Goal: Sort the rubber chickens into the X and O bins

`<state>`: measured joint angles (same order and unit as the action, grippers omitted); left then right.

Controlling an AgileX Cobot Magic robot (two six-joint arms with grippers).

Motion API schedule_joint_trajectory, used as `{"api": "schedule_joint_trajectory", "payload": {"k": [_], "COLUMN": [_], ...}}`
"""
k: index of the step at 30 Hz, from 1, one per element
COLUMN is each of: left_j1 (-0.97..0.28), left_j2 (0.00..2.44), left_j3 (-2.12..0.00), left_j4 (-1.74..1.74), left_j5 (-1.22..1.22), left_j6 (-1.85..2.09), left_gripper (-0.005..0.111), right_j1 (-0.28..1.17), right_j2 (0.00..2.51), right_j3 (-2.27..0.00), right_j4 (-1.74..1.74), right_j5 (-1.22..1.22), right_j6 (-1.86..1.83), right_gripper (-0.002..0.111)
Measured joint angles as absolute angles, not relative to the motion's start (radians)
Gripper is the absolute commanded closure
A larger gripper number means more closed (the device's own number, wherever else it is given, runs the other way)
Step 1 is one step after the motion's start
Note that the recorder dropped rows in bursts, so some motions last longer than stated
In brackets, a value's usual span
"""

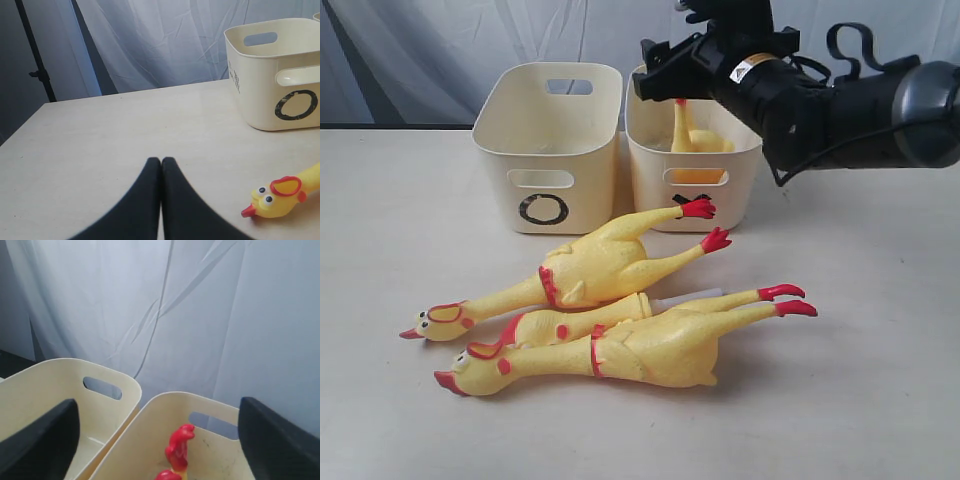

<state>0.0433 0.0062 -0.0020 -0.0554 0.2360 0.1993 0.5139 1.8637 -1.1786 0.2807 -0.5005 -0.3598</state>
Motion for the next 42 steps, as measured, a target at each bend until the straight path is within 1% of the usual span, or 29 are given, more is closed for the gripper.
{"api": "schedule_joint_trajectory", "payload": {"k": [3,11,20,26,38,42], "left_j1": [0.043,0.043,0.043,0.043,0.043,0.043], "left_j2": [0.006,0.006,0.006,0.006,0.006,0.006], "left_j3": [-0.002,-0.002,-0.002,-0.002,-0.002,-0.002], "left_j4": [-0.055,-0.055,-0.055,-0.055,-0.054,-0.054], "left_j5": [0.236,0.236,0.236,0.236,0.234,0.234], "left_j6": [0.199,0.199,0.199,0.199,0.199,0.199], "left_gripper": [0.107,0.107,0.107,0.107,0.107,0.107], "right_j1": [0.514,0.514,0.514,0.533,0.614,0.629], "right_j2": [1.822,1.712,1.595,1.571,1.570,1.570], "right_j3": [-1.184,-1.184,-1.184,-1.184,-1.184,-1.184], "right_j4": [0.285,0.287,0.287,0.284,0.277,0.280], "right_j5": [-0.436,-0.156,0.105,0.278,0.532,0.607], "right_j6": [-0.363,-0.389,-0.389,-0.393,-0.455,-0.463], "right_gripper": [0.027,0.027,0.027,0.033,0.033,0.040]}}
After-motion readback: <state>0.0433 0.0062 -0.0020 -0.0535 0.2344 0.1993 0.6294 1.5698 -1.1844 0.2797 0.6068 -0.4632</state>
